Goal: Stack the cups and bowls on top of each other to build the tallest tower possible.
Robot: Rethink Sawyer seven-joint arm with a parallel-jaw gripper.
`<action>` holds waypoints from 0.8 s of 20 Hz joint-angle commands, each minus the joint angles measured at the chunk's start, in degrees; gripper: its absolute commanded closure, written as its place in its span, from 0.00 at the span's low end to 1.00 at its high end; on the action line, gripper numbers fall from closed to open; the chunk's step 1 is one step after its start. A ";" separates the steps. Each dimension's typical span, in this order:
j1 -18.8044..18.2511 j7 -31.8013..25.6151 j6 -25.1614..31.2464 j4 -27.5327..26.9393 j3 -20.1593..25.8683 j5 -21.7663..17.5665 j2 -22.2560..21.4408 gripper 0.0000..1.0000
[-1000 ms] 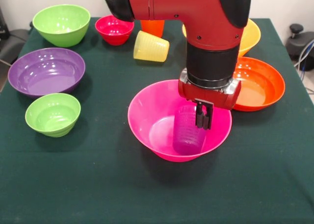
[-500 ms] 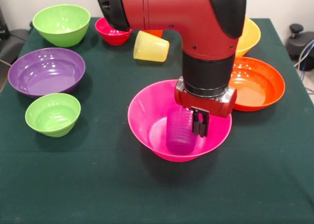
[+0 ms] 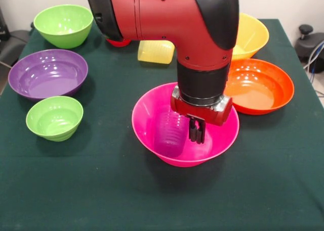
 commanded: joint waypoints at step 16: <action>-3.85 -14.99 5.74 10.09 6.19 -3.76 -12.67 1.00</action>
